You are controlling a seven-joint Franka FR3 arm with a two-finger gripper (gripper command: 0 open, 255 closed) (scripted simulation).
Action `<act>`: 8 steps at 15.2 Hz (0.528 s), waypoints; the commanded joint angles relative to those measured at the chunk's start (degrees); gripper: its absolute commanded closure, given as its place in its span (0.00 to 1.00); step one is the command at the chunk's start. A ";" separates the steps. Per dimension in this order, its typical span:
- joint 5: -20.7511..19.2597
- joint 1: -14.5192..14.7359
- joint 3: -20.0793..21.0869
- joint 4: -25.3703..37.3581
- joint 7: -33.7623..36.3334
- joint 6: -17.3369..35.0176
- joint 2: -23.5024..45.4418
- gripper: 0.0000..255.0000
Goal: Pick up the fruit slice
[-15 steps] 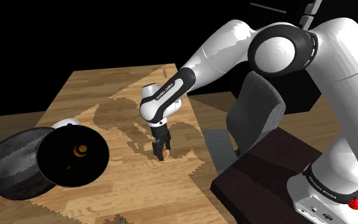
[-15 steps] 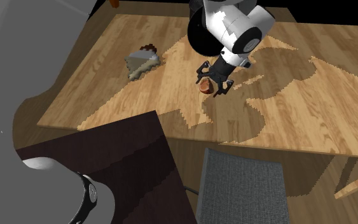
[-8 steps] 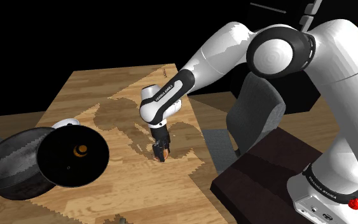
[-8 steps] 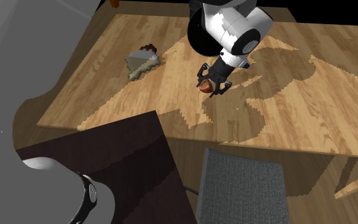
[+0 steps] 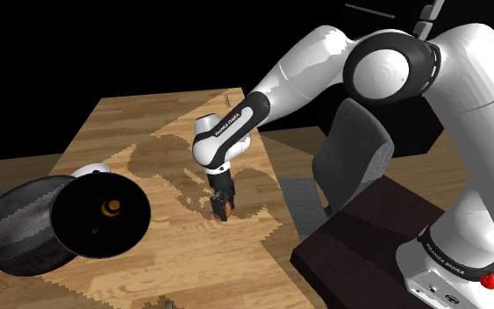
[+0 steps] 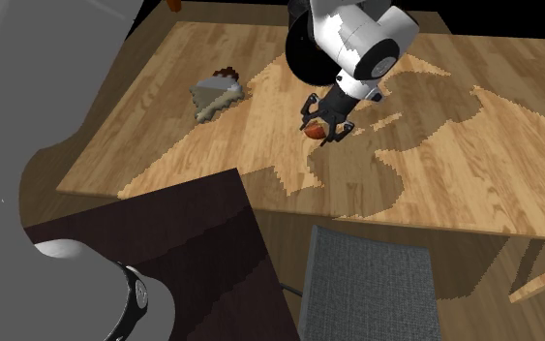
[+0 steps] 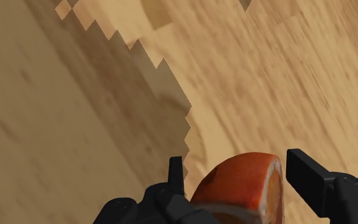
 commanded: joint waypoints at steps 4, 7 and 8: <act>0.19 -0.28 0.23 -1.18 0.40 -1.85 -3.10 1.00; 0.31 -0.45 0.37 -1.71 0.65 -3.10 -4.91 1.00; 0.35 -0.50 0.42 -1.87 0.73 -3.52 -5.51 1.00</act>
